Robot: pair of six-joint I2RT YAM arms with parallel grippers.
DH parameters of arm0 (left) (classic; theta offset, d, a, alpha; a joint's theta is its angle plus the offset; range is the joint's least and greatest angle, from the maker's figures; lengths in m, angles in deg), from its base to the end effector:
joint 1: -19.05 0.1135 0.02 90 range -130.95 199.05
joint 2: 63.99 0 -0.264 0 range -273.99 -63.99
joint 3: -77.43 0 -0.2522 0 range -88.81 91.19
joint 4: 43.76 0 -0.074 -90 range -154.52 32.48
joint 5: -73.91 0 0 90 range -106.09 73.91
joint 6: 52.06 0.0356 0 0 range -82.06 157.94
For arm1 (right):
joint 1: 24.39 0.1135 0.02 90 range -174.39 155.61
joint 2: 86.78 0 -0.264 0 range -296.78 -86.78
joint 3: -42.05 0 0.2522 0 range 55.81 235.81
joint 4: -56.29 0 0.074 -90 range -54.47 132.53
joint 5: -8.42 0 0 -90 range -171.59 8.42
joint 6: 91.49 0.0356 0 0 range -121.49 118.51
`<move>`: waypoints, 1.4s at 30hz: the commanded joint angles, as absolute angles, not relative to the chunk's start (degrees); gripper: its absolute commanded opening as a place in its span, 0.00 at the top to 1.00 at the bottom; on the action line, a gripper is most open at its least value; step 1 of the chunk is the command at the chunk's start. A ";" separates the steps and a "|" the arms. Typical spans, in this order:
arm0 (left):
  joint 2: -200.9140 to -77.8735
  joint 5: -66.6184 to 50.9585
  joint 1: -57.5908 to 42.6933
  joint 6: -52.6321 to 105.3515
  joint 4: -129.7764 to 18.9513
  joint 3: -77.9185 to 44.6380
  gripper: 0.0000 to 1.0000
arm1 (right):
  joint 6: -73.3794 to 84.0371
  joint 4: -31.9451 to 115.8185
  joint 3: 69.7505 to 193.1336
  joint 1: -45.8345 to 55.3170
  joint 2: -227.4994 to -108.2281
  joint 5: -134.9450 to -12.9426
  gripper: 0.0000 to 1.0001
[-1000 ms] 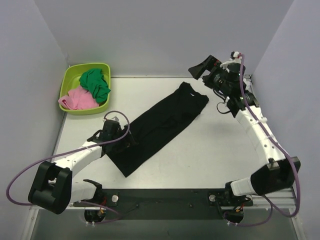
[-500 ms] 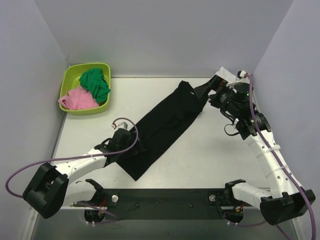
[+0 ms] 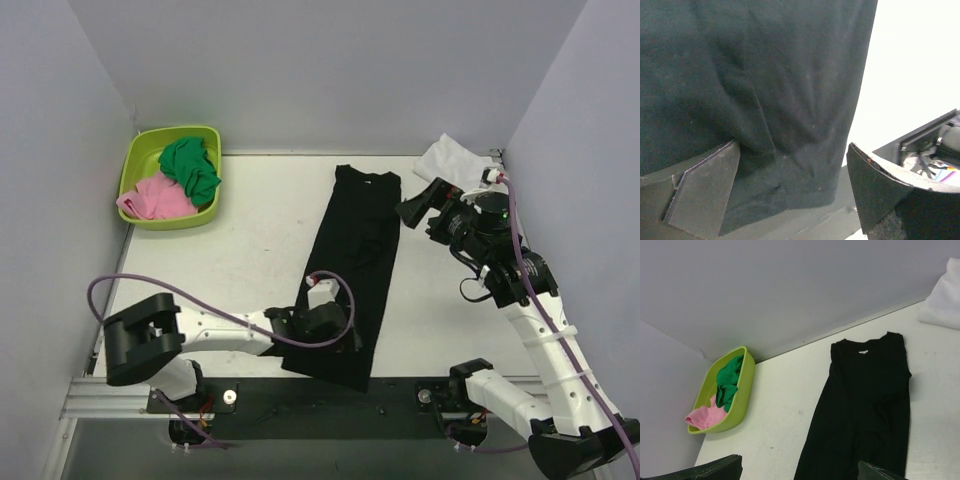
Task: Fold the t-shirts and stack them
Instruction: Rotate the tshirt 90 degrees
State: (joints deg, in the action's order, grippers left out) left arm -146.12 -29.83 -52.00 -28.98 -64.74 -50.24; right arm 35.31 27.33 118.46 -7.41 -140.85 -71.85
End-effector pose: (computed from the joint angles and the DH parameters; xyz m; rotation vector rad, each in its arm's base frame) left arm 0.0961 -0.2539 0.1656 -0.0177 2.5825 -0.7467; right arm 0.1959 0.0661 0.4106 0.1707 1.7488 0.8388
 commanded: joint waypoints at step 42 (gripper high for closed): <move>-115.32 -30.68 -47.05 -23.76 -84.32 -57.43 0.02 | 40.35 39.01 101.58 8.57 -164.01 -78.95 0.00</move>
State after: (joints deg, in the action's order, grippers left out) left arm -117.59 -31.31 -48.63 -24.58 -84.96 -58.35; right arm 40.45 32.58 94.96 8.30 -157.20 -78.65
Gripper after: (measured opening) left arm 0.975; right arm 0.999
